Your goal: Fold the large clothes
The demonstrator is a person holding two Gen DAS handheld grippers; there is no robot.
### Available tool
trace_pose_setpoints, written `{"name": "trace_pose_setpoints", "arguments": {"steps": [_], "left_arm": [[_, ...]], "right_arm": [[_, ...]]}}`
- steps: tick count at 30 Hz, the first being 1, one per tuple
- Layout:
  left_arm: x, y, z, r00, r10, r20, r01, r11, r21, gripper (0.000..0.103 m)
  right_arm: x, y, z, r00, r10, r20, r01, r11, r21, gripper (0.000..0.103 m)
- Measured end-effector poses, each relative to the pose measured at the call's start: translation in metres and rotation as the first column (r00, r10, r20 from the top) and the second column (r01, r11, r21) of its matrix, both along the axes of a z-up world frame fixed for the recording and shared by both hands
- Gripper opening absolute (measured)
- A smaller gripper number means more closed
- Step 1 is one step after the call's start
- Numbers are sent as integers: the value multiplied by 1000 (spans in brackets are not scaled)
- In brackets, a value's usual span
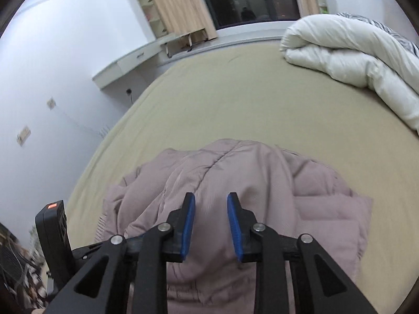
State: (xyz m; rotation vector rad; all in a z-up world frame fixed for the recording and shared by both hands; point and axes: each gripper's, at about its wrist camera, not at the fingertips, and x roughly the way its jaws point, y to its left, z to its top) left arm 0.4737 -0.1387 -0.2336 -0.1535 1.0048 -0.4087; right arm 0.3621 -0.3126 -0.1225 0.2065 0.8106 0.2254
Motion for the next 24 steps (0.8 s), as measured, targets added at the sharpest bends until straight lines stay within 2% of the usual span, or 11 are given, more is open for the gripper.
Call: {"name": "trace_pose_setpoints", "arguments": {"steps": [3,4,5,7,10,13,16,19,21,23,24], "left_arm": [[-1,8,-8,1000,16,-1,-16,998,-55,7],[-3,10,-8,1000,9,0,-9,998,-66,7],[2,8,-19,1000,-2,-1,2,998,-61,7],[4,2,-26,1000,-17,3,17,999,-43,7],[4,4,-27,1000,-9,-3,8,998,-64,7],[-6,23,-3,999,32,33,-27,989,-144,7],[2,30,23,995,47,91,-31,984,-174,7],[18,28,28,993,53,105,-36,986,-163,7],[27,31,18,994,76,82,-62,986,-154,7],[31,34,3,996,88,32,-82,984,-157,7],[32,35,-8,996,88,11,-85,984,-156,7]], "right_arm": [[32,14,-55,990,3,-141,-20,993,-116,26],[38,18,-72,987,0,-159,-24,988,-150,23],[38,20,-86,991,10,-134,-34,983,-182,22],[31,24,-93,997,16,-69,-32,972,-232,22],[33,22,-89,996,13,-91,-34,974,-224,22],[34,11,-58,988,-9,-155,-8,994,-113,22],[34,-2,-14,999,-33,-32,32,999,-40,28],[54,4,8,1000,6,-2,-6,1000,2,29],[78,18,0,998,42,-41,-44,999,-28,29],[93,31,-25,991,77,-111,-81,996,-28,30],[98,39,-41,986,84,-147,-94,993,-66,30]]}}
